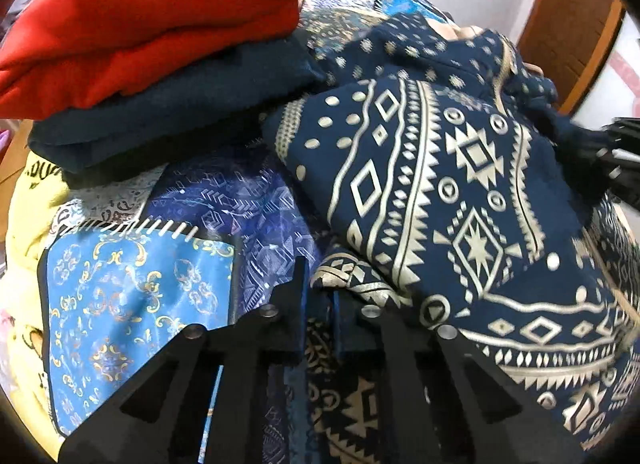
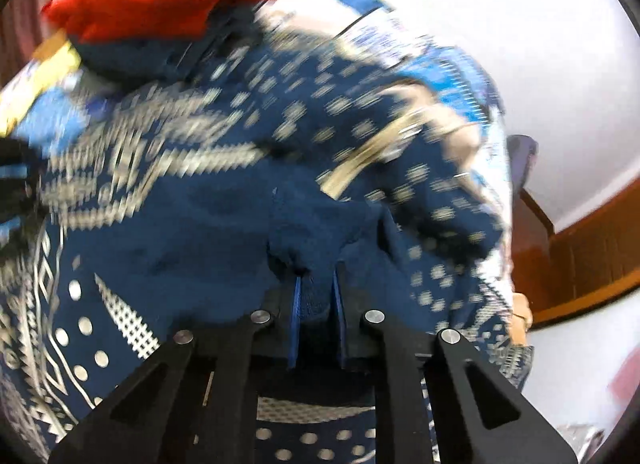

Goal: Fold large clothes

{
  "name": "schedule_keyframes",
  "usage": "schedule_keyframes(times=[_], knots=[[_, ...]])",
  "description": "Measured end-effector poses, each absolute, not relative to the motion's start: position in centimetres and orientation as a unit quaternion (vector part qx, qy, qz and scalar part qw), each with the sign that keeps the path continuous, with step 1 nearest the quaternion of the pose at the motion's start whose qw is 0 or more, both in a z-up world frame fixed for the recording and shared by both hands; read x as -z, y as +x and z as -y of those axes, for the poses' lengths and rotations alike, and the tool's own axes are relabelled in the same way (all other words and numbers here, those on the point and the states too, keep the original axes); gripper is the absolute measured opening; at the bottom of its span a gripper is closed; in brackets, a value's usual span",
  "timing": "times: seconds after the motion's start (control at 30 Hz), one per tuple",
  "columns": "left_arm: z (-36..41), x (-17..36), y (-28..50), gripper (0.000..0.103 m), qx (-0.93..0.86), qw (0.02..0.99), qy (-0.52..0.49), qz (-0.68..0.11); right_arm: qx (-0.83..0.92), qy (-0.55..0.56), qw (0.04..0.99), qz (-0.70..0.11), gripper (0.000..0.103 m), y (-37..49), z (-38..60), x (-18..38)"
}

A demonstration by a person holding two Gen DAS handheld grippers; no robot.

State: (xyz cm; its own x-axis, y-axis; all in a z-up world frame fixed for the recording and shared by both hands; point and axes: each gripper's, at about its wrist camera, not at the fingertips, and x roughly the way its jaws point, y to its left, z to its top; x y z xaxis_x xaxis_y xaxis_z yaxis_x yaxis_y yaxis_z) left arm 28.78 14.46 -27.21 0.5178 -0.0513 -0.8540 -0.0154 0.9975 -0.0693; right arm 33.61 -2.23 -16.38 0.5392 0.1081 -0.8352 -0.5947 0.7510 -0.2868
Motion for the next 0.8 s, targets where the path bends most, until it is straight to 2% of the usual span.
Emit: schedule_keyframes(times=[0.23, 0.4, 0.8], knots=[[-17.2, 23.7, 26.5, 0.005, -0.028, 0.897, -0.089, -0.432, -0.145, -0.182, 0.903, -0.362, 0.01, 35.6, 9.2, 8.6], [-18.6, 22.5, 24.8, 0.005, -0.047, 0.901, -0.118, -0.416, -0.111, -0.113, 0.925, -0.346, 0.01, 35.3, 14.5, 6.3], [-18.2, 25.5, 24.9, 0.007, -0.081, 0.874, -0.129, -0.461, -0.122, -0.001, 0.869, -0.48, 0.01, 35.8, 19.9, 15.0]])
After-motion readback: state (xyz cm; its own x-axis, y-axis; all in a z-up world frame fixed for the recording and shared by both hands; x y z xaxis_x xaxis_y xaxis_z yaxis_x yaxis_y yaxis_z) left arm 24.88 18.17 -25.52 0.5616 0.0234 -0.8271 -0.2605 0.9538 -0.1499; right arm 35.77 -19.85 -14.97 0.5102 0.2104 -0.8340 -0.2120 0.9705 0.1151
